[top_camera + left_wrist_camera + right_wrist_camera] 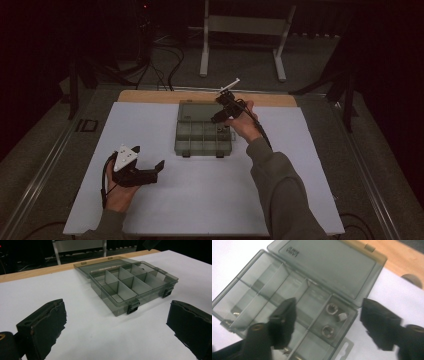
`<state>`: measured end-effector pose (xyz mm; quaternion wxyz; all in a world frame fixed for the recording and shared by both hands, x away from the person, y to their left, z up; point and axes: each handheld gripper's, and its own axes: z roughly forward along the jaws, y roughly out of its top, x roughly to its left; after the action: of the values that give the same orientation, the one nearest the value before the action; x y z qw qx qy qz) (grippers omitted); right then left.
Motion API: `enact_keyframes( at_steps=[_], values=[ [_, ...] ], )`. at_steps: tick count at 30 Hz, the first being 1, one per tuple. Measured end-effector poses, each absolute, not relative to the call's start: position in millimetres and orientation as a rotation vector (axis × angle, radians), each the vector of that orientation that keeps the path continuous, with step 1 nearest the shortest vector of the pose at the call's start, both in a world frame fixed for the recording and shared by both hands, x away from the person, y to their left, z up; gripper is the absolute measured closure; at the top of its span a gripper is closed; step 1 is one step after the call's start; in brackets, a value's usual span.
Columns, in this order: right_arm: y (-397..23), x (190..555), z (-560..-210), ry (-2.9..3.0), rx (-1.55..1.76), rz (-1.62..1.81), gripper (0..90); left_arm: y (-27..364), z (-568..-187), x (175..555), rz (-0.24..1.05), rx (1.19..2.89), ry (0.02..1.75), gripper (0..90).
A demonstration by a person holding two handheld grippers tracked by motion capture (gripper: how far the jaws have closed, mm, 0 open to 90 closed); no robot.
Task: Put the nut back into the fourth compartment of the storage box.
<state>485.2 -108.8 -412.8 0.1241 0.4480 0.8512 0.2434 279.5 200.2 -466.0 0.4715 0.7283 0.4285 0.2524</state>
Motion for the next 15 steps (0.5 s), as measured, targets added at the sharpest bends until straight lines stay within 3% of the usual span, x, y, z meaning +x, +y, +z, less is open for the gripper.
enact_keyframes(
  at_steps=[5, 15],
  values=[
    [-119, 489, -412, 2.423, 1.357, 0.793, 17.0, 201, -468, 282, 0.607, 1.773, 1.064, 2.5],
    [-140, 497, -423, 2.356, 1.454, 0.903, 17.8, 199, -466, 286, 0.595, 1.757, 1.075, 3.8]
  ],
)
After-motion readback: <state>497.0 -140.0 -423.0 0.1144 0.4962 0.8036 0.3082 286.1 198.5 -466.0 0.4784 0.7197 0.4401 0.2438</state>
